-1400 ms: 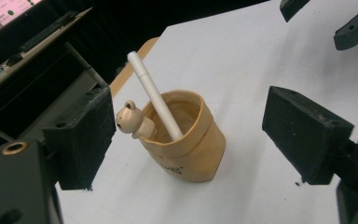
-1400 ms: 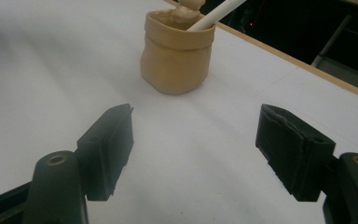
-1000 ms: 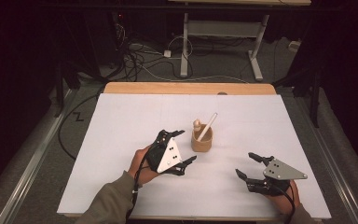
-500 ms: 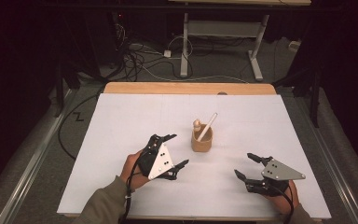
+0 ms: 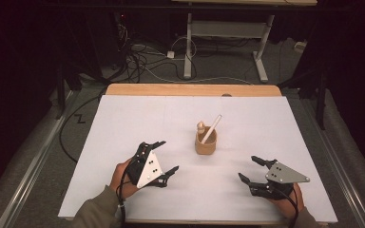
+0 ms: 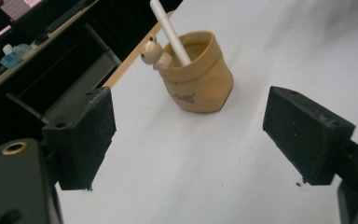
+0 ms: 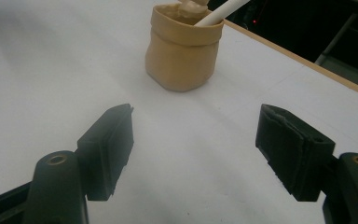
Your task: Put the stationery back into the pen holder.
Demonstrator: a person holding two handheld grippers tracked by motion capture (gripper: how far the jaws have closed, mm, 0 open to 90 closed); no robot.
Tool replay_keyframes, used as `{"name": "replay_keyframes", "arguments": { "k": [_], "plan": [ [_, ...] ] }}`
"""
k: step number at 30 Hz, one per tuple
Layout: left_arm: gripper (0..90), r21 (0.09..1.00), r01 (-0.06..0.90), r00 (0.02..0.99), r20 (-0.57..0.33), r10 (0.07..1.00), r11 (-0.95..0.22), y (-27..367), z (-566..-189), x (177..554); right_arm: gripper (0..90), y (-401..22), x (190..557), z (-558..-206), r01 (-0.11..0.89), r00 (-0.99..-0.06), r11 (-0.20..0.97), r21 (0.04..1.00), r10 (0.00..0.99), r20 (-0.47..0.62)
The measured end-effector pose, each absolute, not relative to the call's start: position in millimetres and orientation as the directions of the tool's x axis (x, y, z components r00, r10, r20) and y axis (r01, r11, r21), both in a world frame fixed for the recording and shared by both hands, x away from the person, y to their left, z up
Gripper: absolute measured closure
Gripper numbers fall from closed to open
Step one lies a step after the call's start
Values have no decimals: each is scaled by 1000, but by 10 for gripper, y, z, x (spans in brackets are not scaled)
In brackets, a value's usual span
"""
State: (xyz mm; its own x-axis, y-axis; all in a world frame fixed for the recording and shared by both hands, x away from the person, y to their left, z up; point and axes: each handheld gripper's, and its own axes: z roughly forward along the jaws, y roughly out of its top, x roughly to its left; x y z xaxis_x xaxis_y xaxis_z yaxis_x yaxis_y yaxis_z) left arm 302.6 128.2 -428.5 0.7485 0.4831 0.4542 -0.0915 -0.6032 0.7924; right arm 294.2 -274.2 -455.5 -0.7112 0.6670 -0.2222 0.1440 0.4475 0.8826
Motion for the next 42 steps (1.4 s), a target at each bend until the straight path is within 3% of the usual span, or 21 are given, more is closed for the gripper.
{"name": "replay_keyframes", "arguments": {
  "k": [28, 36, 42],
  "plan": [
    [162, 794, 112, 720, 349, 600, -597, 1982, -4703, 2927, 253, -2803, 2933, -4556, 150, -682, 425, 893, 698, -218],
    [162, 797, 175, 731, 288, 618, -578, 2072, -4818, 2877, 252, -2811, 2927, -4550, 148, -679, 421, 895, 701, -217],
    [162, 799, 168, 741, 284, 608, -578, 2053, -4829, 2850, 251, -2794, 2907, -4541, 140, -679, 433, 890, 696, -232]
  ]
}}
